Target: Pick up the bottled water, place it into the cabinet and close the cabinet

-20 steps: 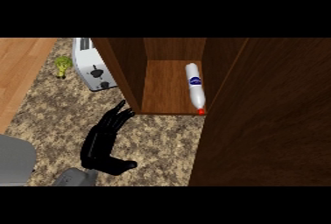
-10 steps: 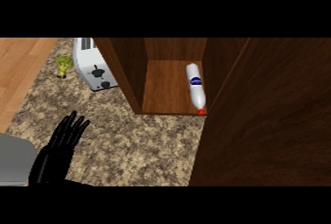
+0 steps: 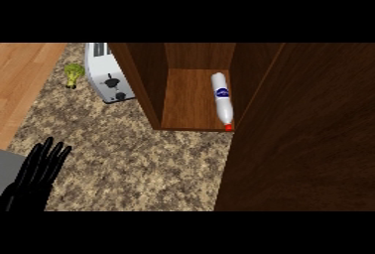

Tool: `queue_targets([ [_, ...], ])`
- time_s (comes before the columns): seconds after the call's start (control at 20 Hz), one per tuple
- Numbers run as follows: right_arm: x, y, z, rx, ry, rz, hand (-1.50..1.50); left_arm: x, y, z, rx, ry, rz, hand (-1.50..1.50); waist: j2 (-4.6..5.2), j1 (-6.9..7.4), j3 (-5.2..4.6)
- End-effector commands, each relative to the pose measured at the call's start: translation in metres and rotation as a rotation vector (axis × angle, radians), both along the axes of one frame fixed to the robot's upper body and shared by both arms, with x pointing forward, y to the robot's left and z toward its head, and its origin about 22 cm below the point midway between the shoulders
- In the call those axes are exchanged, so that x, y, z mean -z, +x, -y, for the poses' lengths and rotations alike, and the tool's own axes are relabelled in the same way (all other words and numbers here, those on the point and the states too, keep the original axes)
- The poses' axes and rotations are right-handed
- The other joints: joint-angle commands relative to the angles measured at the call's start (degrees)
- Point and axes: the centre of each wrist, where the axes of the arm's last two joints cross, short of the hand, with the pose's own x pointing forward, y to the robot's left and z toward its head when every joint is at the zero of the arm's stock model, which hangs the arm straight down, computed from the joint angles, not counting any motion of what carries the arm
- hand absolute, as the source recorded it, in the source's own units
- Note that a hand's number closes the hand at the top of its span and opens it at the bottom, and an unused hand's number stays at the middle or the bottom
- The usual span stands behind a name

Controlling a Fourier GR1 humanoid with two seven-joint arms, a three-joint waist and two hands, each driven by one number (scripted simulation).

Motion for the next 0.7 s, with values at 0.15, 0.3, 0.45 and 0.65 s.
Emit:
queue_targets([
  [0.15,-0.030,-0.019,-0.051,0.008,-0.077,0.183,1.50,-0.020,-0.011,-0.014,0.015,0.011,0.000,-1.50,-0.36,0.30,-0.10],
  [0.3,-0.035,-0.012,-0.087,-0.007,-0.082,0.184,1.50,-0.043,-0.004,-0.020,0.020,0.023,0.014,-1.50,-0.01,0.34,0.02],
  [0.45,-0.033,-0.008,-0.138,0.015,-0.091,0.166,1.50,-0.040,-0.016,-0.023,0.027,0.022,0.000,-1.50,0.18,0.92,-0.01],
  [0.65,-0.030,-0.008,-0.176,0.051,-0.090,0.133,1.50,-0.067,-0.002,-0.032,0.033,0.016,0.040,-1.50,0.59,1.00,0.14],
])
